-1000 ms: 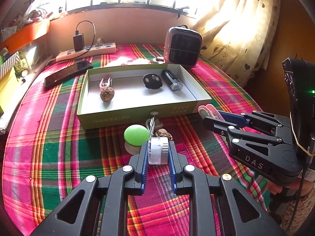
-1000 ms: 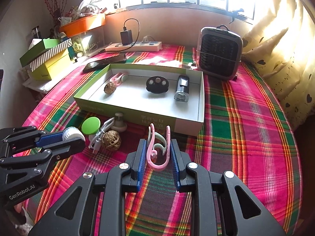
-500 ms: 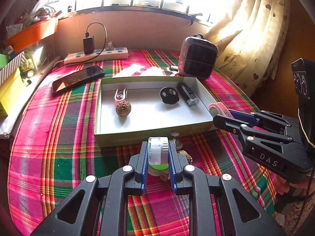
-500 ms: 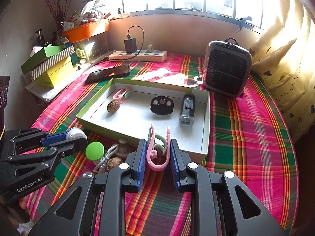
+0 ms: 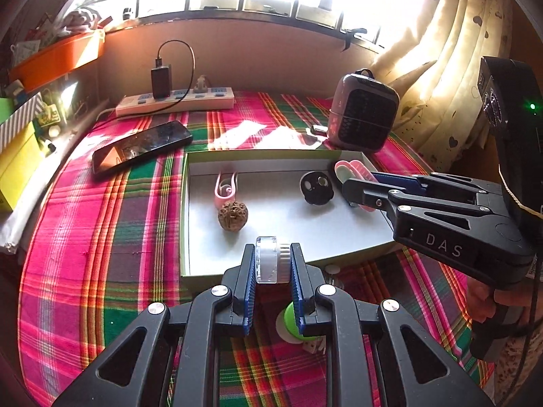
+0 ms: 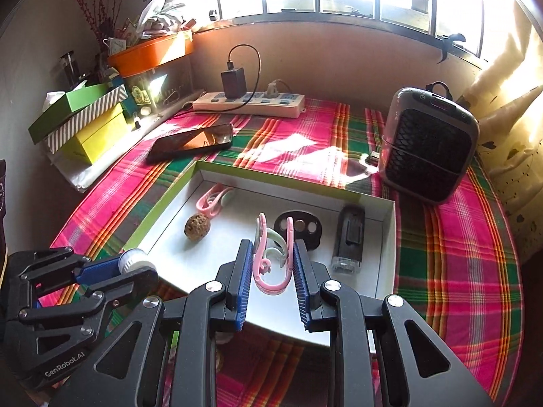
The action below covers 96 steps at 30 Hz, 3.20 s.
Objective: Organize objects
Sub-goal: 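Lift and carry pink clip and white cylinder with both grippers over the box, then open right gripper to drop pink clip while left gripper releases white cylinder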
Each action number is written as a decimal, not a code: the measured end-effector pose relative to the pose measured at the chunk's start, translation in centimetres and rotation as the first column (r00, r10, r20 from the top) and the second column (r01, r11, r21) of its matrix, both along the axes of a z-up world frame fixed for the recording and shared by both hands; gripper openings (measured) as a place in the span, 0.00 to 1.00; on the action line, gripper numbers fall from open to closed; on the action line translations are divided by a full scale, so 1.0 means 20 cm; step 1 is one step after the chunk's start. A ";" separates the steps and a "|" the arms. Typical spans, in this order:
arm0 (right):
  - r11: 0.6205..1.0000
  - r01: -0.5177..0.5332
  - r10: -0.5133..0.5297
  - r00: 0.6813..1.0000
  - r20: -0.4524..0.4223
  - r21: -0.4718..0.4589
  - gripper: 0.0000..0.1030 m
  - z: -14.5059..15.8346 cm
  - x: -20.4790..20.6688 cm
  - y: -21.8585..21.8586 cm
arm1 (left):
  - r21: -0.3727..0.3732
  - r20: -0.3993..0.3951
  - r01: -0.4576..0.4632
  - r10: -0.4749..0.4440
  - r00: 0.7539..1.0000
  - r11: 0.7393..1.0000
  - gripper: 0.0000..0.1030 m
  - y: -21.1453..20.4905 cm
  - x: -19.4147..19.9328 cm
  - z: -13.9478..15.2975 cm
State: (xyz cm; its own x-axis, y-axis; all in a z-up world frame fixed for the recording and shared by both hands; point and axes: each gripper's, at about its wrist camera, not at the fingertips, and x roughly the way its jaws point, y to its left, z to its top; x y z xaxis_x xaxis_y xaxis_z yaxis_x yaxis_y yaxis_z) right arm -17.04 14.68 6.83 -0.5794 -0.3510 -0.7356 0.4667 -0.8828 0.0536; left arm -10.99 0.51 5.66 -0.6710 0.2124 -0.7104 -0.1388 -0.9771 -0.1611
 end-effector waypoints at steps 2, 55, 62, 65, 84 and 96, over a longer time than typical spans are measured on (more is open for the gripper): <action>1.000 -0.005 0.005 1.000 0.011 0.003 0.24 -0.01 -0.04 -0.02 | -0.009 0.008 -0.011 0.011 1.000 1.000 0.16 -0.01 -0.03 -0.02; 0.994 -0.084 0.071 0.984 0.162 0.076 0.24 -0.24 -0.38 -0.36 | -0.050 0.099 -0.018 0.023 0.995 0.999 0.17 -0.05 -0.25 -0.20; 0.994 -0.082 0.068 0.984 0.167 0.074 0.24 -0.24 -0.38 -0.37 | -0.054 0.094 -0.021 0.026 0.995 0.998 0.19 -0.05 -0.25 -0.20; 0.995 -0.075 0.062 0.984 0.170 0.070 0.28 -0.24 -0.38 -0.36 | -0.053 0.093 -0.021 0.026 0.995 0.998 0.19 -0.05 -0.24 -0.20; 0.998 -0.034 0.026 0.990 0.136 0.053 0.43 -0.17 -0.30 -0.28 | -0.066 0.086 -0.026 0.032 0.996 0.997 0.31 -0.03 -0.21 -0.17; 1.000 -0.017 0.015 0.994 0.106 0.021 0.43 -0.10 -0.21 -0.23 | -0.060 0.075 -0.027 0.031 0.997 0.998 0.31 -0.03 -0.17 -0.14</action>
State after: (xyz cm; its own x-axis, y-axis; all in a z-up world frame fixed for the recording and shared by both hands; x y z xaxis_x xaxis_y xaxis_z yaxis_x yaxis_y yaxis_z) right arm -21.32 10.09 4.73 -0.4926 -0.3429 -0.7999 0.4738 -0.8766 0.0840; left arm -14.32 -0.05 2.93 -0.6202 0.1502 -0.7699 -0.0997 -0.9886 -0.1125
